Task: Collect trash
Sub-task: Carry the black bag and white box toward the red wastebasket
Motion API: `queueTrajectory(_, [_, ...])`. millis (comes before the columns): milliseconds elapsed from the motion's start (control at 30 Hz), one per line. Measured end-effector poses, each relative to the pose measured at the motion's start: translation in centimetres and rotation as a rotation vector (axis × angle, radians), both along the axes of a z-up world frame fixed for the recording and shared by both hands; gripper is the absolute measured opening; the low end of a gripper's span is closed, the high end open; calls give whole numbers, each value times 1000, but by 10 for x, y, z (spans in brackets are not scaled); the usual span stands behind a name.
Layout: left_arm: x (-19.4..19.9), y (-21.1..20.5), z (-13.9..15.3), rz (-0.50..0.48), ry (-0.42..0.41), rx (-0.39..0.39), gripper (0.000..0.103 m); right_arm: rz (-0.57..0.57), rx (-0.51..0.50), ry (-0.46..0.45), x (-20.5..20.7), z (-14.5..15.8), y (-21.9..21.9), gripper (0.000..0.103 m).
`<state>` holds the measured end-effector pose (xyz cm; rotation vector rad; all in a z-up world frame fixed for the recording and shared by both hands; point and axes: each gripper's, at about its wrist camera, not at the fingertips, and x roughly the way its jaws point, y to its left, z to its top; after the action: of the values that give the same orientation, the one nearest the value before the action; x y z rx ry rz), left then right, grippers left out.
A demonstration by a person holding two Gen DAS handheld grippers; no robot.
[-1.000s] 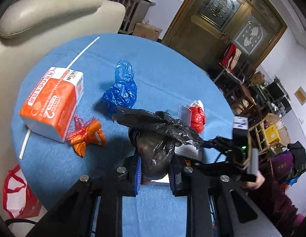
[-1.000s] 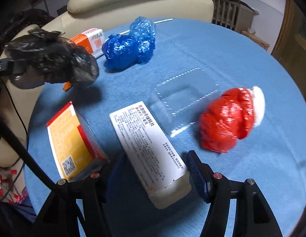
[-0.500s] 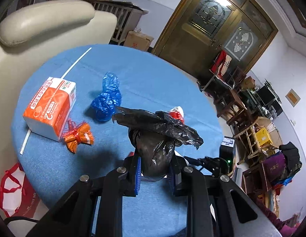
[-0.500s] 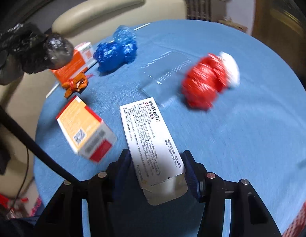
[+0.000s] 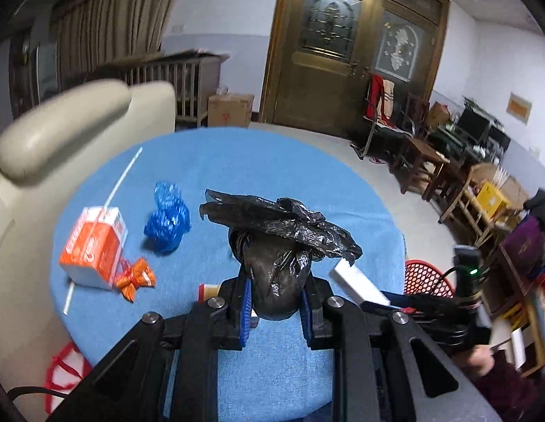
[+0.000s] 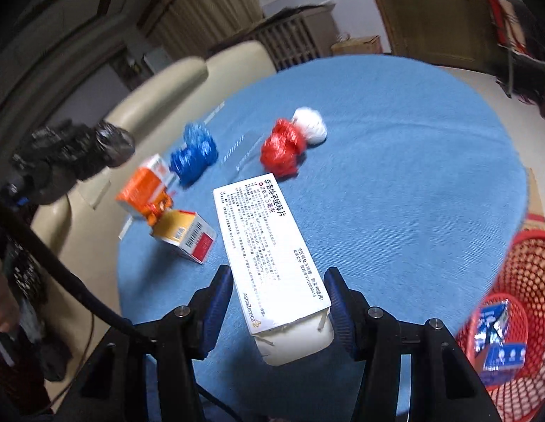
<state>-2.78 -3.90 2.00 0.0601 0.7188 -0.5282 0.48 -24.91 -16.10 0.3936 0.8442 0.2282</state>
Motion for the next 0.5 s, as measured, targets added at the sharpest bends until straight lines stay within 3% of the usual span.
queueTrajectory(500, [-51,-58,28,-19,-182,115,24,-110,79,-182,-85,57,-41,57])
